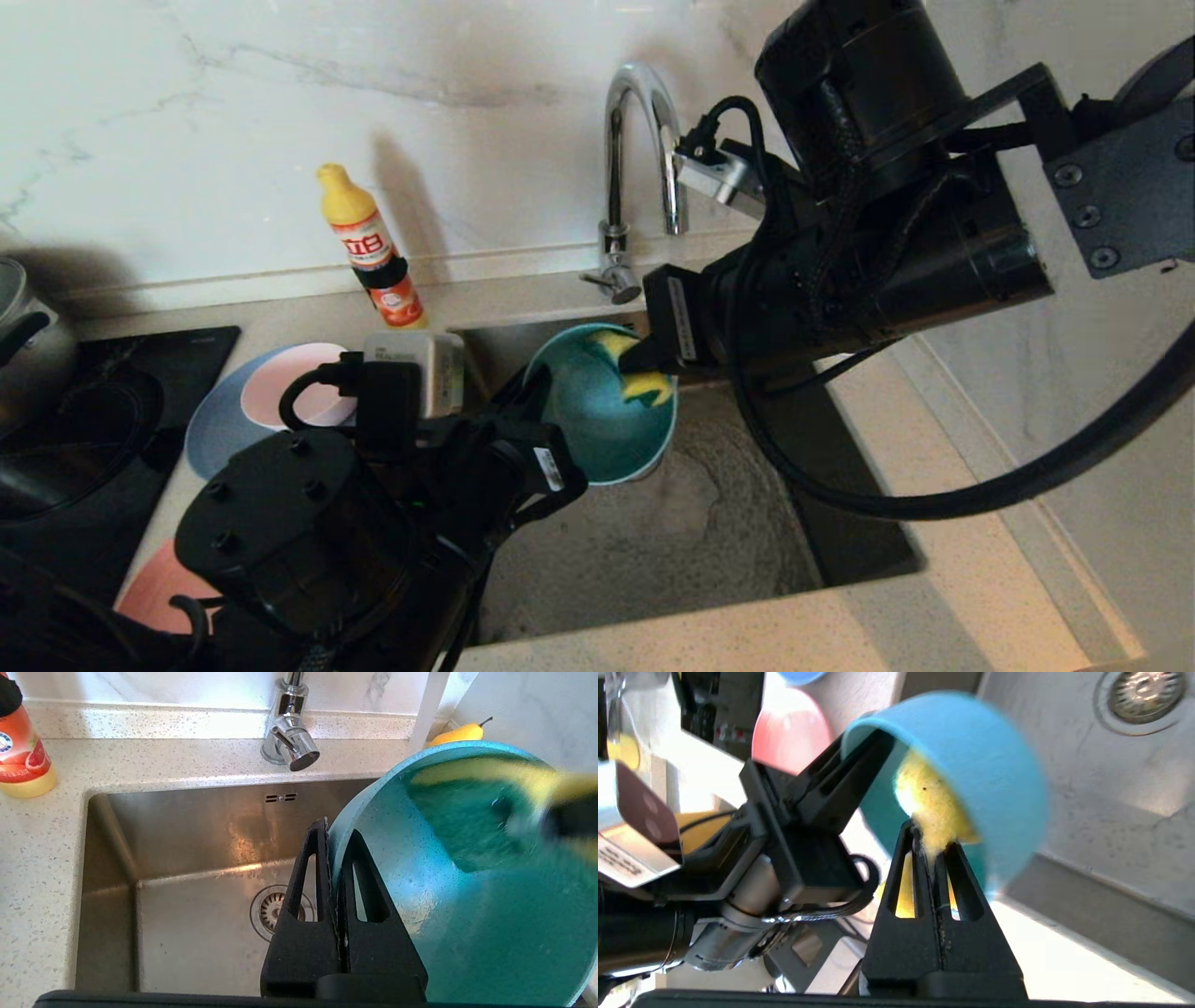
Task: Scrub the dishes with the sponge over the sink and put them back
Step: Wipe the bowl
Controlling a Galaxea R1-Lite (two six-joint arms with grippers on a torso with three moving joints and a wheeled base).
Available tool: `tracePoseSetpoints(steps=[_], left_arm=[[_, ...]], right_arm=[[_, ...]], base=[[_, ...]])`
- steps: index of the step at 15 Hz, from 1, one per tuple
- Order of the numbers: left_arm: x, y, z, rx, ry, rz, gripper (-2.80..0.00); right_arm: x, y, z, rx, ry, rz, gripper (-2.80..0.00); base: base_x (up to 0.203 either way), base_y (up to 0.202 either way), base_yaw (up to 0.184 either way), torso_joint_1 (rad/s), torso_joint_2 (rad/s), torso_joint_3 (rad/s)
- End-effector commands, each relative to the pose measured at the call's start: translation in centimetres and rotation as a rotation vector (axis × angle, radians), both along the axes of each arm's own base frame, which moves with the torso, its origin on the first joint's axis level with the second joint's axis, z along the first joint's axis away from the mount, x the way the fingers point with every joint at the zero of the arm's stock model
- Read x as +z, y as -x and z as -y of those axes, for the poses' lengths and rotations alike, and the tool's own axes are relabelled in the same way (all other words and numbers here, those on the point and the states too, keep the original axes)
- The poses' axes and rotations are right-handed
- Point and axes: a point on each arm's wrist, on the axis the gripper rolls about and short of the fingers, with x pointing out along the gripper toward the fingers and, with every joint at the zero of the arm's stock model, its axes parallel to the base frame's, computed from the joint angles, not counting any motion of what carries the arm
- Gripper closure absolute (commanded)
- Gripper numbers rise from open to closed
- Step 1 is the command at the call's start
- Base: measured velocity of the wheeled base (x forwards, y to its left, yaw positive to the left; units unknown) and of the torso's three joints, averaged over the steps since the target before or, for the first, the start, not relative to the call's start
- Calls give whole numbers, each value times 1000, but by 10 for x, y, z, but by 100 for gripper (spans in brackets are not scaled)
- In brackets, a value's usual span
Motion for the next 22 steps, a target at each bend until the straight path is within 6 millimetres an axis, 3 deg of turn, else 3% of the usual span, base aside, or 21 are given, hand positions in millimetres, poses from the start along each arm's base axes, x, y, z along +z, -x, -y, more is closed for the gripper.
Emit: tracePoseSetpoints(steps=[1, 6, 10, 13, 18, 22], left_arm=[[2, 0, -1, 4, 10, 8, 0], [3, 0, -1, 10, 14, 9, 0], [2, -1, -1, 9, 10, 8, 0], [3, 0, -2, 13, 14, 9, 0], [1, 1, -2, 11, 8, 5, 0], [0, 0, -2, 11, 5, 2, 0]], right_arm=[[-7, 4, -12, 32, 17, -21, 0], [-18, 2, -18, 37, 45, -52, 0], [-8, 9, -1, 19, 55, -63, 0], [-12, 9, 0, 13, 81, -95, 0], [2, 16, 5, 13, 39, -44, 0], [2, 10, 0, 17, 20, -14, 0]], base=[[0, 0, 0, 0, 0, 0], [0, 0, 0, 0, 0, 0], [0, 0, 0, 0, 0, 0], [0, 0, 0, 0, 0, 0], [0, 0, 0, 0, 0, 0], [0, 0, 0, 0, 0, 0]])
